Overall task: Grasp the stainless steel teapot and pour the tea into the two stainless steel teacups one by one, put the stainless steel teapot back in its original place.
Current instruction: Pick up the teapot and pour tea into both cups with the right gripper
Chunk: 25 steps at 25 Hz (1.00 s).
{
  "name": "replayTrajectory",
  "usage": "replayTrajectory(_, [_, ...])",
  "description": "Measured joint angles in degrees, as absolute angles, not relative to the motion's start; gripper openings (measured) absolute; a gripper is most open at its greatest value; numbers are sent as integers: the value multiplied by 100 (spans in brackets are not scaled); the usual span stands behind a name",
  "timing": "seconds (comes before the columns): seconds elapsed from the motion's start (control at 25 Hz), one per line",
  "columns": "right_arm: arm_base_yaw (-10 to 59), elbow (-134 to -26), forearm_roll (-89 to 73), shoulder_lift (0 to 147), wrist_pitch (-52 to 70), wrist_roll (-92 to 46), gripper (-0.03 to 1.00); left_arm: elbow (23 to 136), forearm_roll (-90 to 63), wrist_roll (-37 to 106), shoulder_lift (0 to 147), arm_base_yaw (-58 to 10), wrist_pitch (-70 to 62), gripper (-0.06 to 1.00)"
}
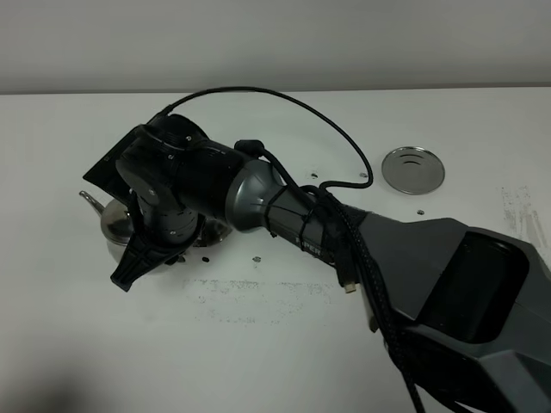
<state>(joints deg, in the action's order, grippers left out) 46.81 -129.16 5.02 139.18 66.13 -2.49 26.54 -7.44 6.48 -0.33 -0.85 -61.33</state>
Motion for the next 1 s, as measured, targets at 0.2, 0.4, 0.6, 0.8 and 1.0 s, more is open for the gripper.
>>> replayTrajectory(0.2, [4530,-12724,488,13060,6588,-694,20,2654,-744,648,-33,-85,-6133,37])
replayTrajectory(0.4, [4113,-11084,527,11897,5777,-1391,20,2654,-744,648,-33,-85,-6133,37])
replayTrajectory(0.6, [3729,-9968,592,11506,5556,-2897,20,2654,-744,648,-33,-85,-6133,37])
replayTrajectory(0.8, [3445,-9767,953,11525,5398,-4478,20,2654,-744,648,-33,-85,-6133,37])
replayTrajectory(1.0, [3155,-10091,1264,11838,5326,-5493,20,2654,-744,648,-33,-85,-6133,37])
